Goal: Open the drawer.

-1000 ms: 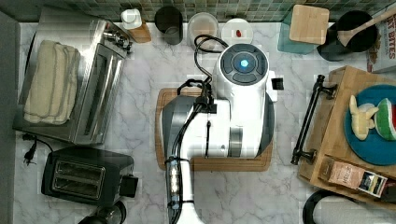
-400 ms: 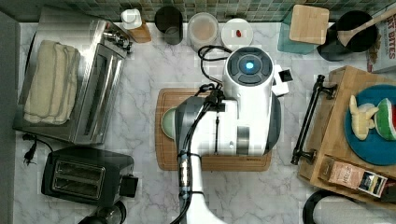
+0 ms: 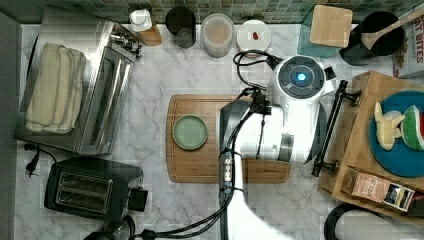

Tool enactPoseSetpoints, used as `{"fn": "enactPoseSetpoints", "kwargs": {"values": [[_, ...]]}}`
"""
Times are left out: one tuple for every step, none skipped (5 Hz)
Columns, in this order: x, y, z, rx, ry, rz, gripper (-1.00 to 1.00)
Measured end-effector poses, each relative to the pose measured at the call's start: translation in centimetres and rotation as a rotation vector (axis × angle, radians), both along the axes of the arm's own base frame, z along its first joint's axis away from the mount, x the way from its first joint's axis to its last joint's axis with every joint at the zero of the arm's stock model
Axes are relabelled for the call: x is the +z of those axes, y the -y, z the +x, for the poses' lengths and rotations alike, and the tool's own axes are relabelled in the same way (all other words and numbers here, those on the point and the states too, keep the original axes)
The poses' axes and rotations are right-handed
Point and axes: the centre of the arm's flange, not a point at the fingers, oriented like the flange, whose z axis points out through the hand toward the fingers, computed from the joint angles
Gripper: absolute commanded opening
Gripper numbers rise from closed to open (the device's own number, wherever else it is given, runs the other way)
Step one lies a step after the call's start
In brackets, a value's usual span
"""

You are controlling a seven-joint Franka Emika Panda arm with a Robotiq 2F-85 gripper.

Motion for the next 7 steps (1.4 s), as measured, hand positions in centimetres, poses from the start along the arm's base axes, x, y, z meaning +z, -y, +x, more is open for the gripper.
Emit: {"fn": "enactPoseSetpoints", "kwargs": {"values": [[-1.3, 2.9, -0.6, 0.002, -0.038, 0.004, 1.00], [-2.6, 6.2, -1.5, -0.035, -0.067, 0.002, 1.00], [-3.4, 9.2, -1.9, -0.034, -0.045, -0.008, 1.00], [-4.6, 11.8, -2.5, -0.016, -0.055, -0.005, 1.00], [-5.9, 13.8, -2.9, 0.001, -0.051, -0.013, 1.00], [-7.0, 15.0, -2.8, 0.024, -0.028, -0.012, 1.00], [-8.1, 15.6, -3.1, 0.042, -0.047, -0.008, 1.00]]}}
